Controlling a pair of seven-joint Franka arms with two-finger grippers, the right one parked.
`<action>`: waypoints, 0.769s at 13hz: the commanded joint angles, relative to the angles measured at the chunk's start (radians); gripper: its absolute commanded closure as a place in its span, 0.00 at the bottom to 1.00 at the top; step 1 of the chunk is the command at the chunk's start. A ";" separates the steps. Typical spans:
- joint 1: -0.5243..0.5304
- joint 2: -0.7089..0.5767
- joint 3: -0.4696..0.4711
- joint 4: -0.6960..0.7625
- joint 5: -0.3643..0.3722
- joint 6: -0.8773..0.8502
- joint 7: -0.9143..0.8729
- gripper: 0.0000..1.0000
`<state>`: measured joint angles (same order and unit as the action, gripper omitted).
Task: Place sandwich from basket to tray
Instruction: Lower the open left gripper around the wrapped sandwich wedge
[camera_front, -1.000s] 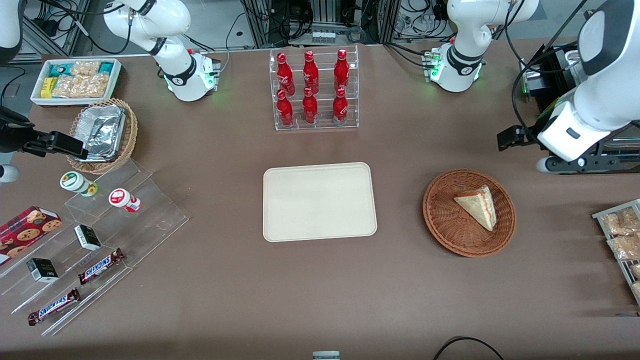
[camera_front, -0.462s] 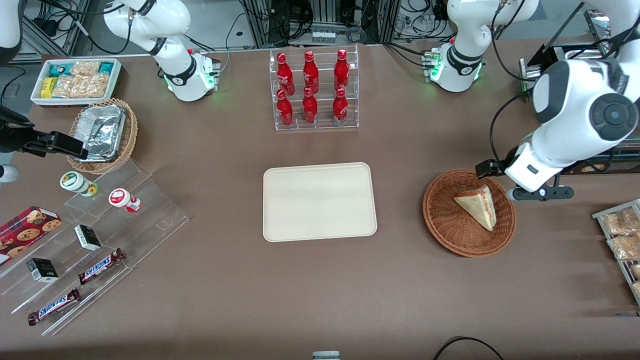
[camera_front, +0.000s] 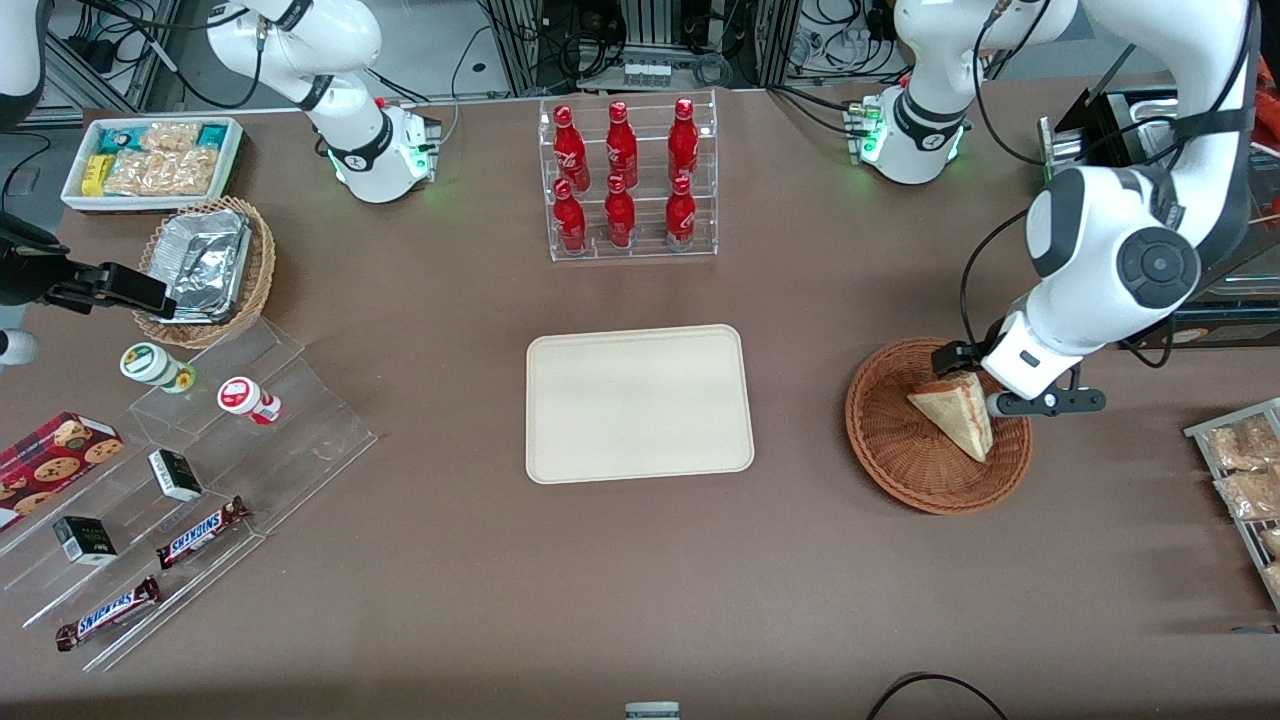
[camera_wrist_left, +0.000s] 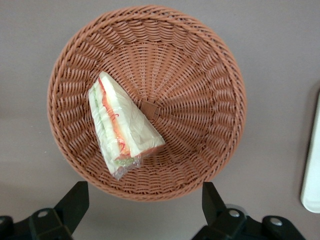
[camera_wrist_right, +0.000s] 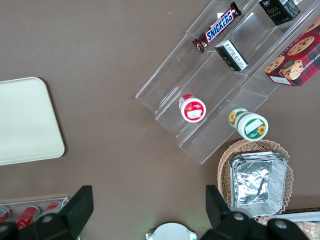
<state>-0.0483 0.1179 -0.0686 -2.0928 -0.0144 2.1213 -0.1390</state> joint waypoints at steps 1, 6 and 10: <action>0.022 -0.008 0.004 -0.035 0.017 0.034 -0.007 0.00; 0.044 -0.006 0.006 -0.050 0.017 0.057 -0.057 0.00; 0.044 -0.011 0.004 -0.090 0.016 0.108 -0.271 0.00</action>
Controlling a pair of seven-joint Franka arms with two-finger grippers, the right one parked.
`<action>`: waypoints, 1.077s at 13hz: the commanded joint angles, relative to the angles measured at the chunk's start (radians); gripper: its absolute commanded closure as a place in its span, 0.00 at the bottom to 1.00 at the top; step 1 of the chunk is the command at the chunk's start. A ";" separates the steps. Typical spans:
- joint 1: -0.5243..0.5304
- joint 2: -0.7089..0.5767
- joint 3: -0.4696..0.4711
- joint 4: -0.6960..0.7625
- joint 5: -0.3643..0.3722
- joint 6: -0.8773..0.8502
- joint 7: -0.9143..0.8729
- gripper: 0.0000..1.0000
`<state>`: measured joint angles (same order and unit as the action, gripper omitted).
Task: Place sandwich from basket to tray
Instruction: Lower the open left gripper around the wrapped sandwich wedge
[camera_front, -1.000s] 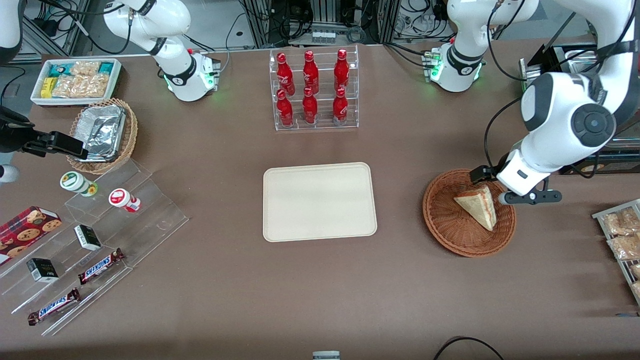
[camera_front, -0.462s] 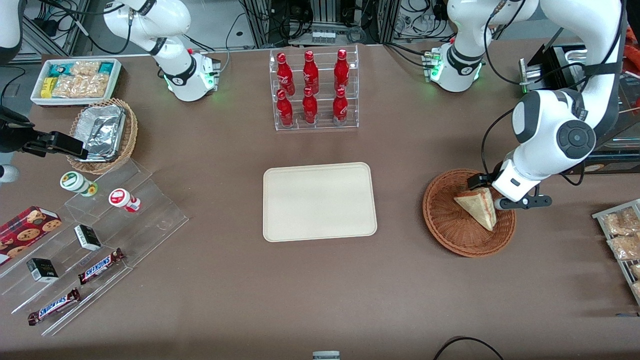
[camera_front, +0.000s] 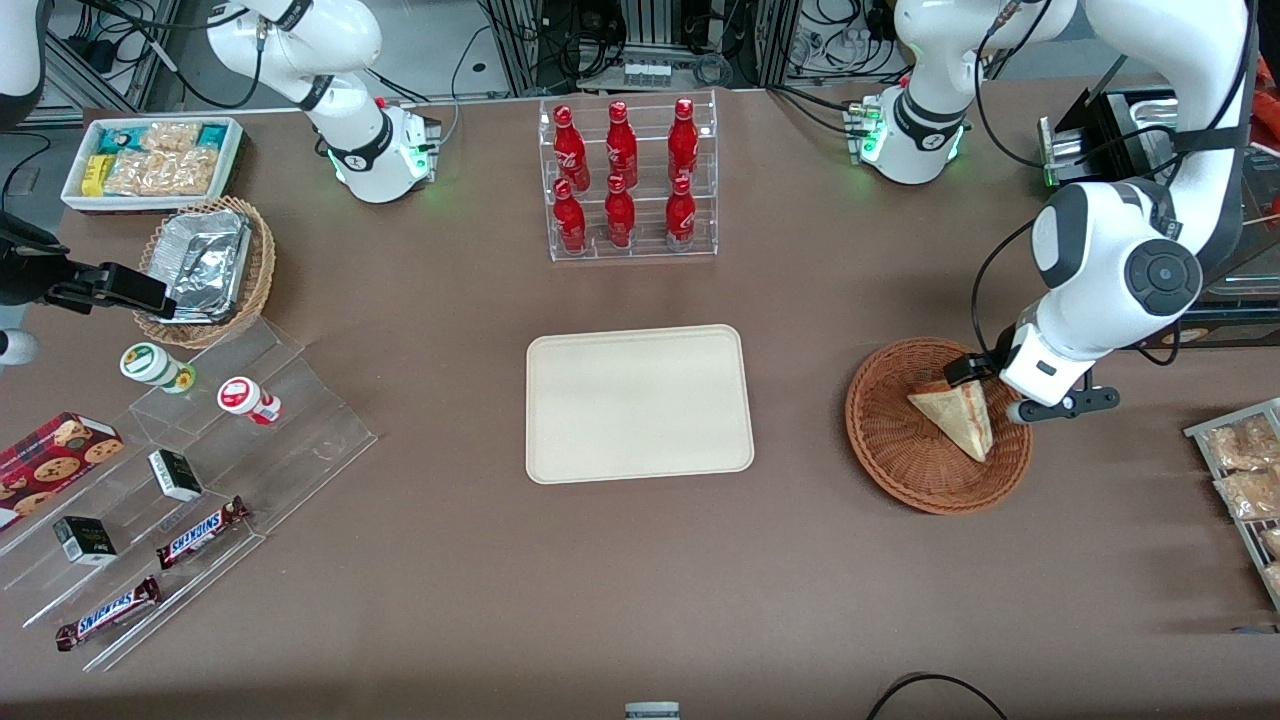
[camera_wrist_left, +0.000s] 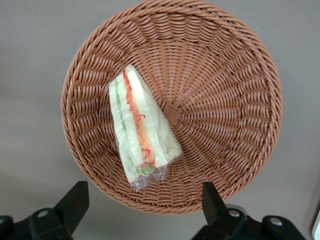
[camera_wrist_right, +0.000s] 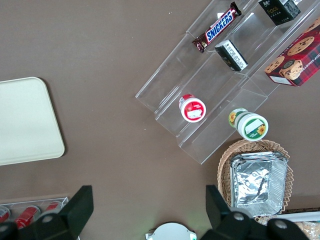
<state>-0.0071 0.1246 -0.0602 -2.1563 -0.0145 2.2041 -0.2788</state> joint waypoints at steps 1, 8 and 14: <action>-0.001 -0.014 -0.004 -0.027 0.018 0.040 -0.237 0.00; 0.006 -0.017 -0.004 -0.115 0.004 0.212 -0.470 0.00; 0.012 0.036 -0.004 -0.126 0.002 0.289 -0.543 0.00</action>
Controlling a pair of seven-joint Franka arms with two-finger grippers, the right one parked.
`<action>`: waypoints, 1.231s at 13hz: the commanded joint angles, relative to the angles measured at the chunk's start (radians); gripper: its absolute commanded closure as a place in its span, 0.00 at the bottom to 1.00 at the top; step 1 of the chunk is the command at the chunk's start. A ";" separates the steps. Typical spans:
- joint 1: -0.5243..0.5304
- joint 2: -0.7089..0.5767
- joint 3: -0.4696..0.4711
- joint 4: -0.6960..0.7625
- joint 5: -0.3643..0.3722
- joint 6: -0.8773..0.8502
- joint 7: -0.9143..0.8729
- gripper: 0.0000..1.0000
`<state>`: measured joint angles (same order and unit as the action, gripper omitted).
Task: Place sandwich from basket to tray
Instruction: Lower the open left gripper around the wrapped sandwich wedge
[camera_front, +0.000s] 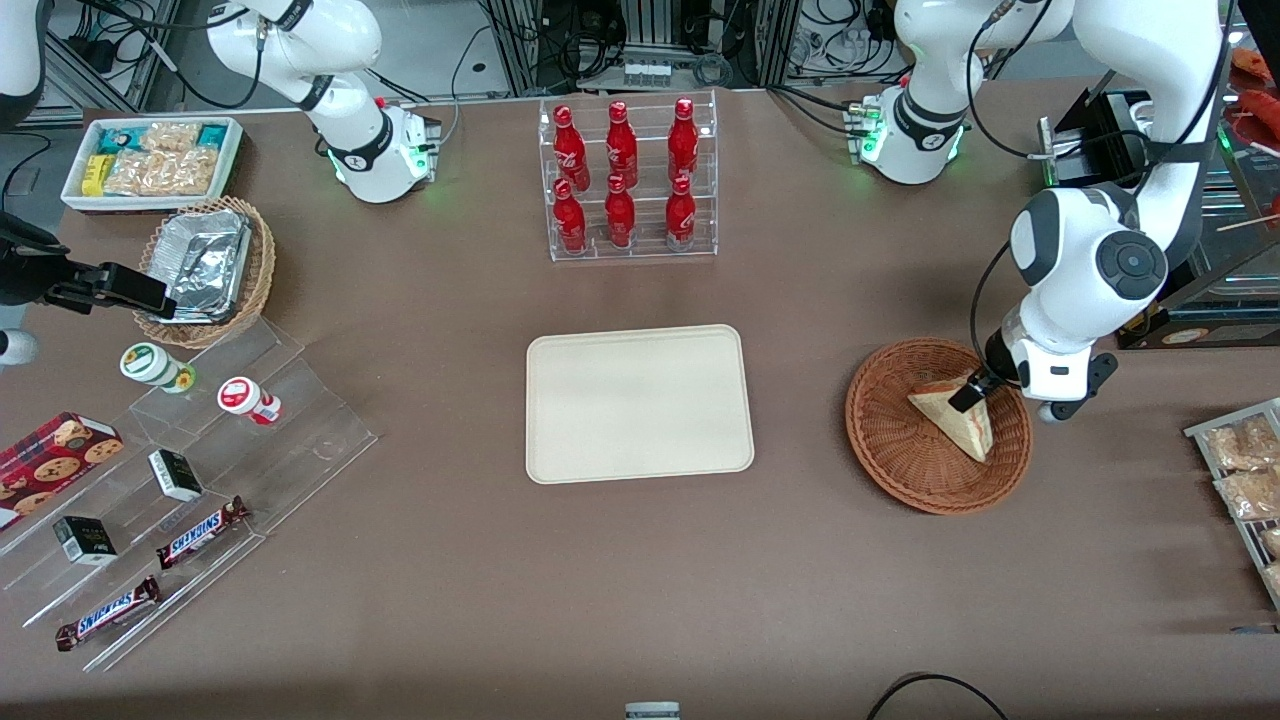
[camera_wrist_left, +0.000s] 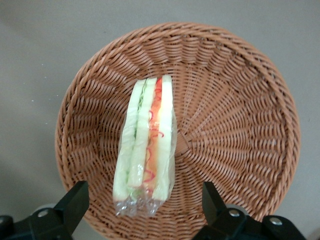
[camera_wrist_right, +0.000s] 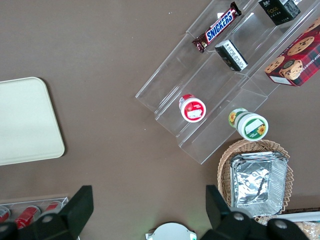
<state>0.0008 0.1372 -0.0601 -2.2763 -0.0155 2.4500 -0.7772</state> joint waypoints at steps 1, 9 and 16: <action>0.004 0.033 -0.004 -0.008 0.003 0.056 -0.047 0.00; 0.005 0.099 -0.004 -0.009 0.003 0.106 -0.073 0.00; -0.002 0.076 -0.006 -0.002 0.005 0.023 -0.107 1.00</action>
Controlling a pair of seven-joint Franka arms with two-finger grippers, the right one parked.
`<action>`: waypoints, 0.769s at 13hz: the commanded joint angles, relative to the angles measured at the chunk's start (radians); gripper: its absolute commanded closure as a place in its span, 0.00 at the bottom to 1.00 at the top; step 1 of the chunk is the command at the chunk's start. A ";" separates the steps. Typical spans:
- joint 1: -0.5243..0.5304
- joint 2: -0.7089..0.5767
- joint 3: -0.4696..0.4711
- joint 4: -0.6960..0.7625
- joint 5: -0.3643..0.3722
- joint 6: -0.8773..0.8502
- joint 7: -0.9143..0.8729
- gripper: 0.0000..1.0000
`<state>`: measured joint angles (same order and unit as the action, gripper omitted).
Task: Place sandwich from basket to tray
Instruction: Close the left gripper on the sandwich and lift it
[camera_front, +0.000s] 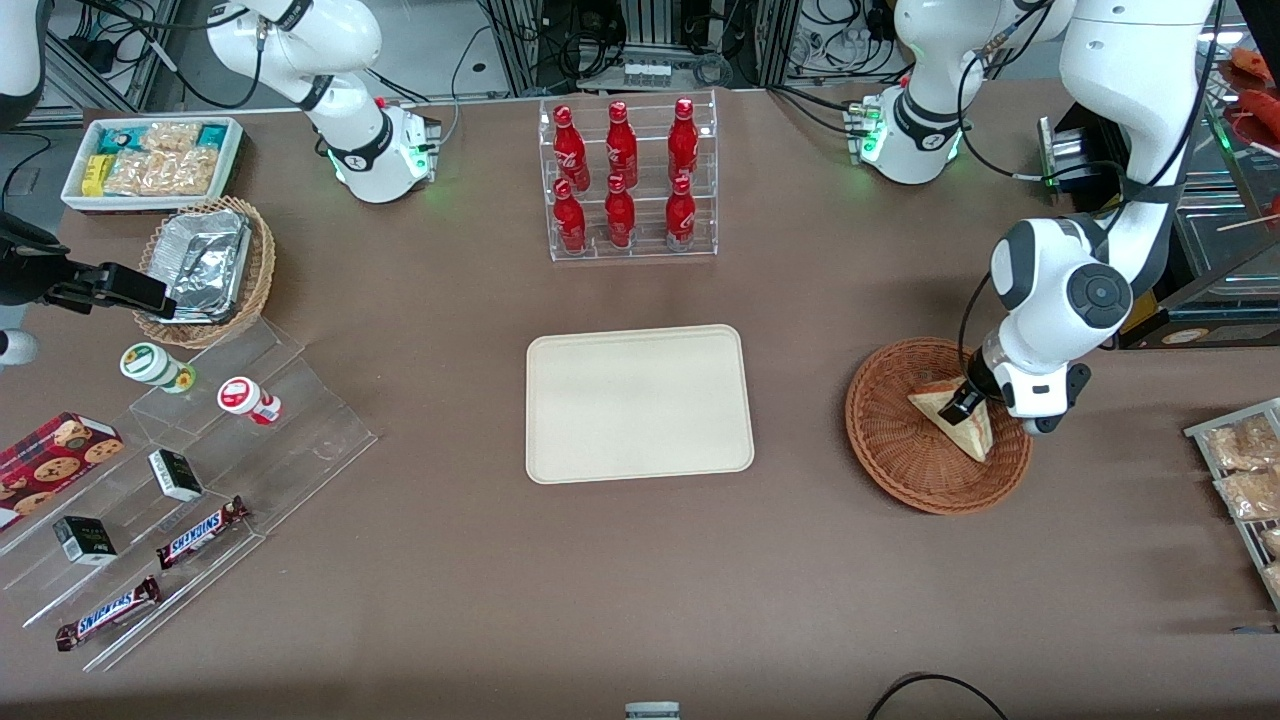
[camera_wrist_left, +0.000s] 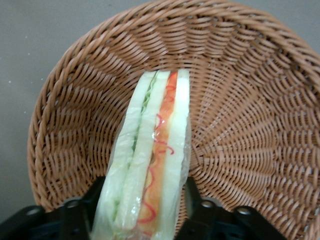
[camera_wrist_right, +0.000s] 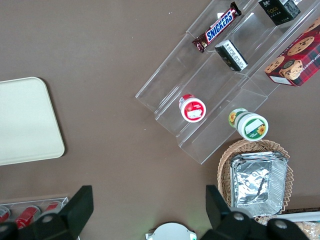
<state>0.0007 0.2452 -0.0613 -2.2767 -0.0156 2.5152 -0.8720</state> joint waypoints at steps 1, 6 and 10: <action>-0.005 -0.040 -0.006 0.002 0.014 -0.068 0.004 1.00; -0.031 -0.076 -0.023 0.109 0.023 -0.275 0.180 1.00; -0.119 -0.057 -0.028 0.258 0.046 -0.461 0.227 1.00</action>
<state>-0.0768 0.1792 -0.0890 -2.0690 0.0073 2.1066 -0.6781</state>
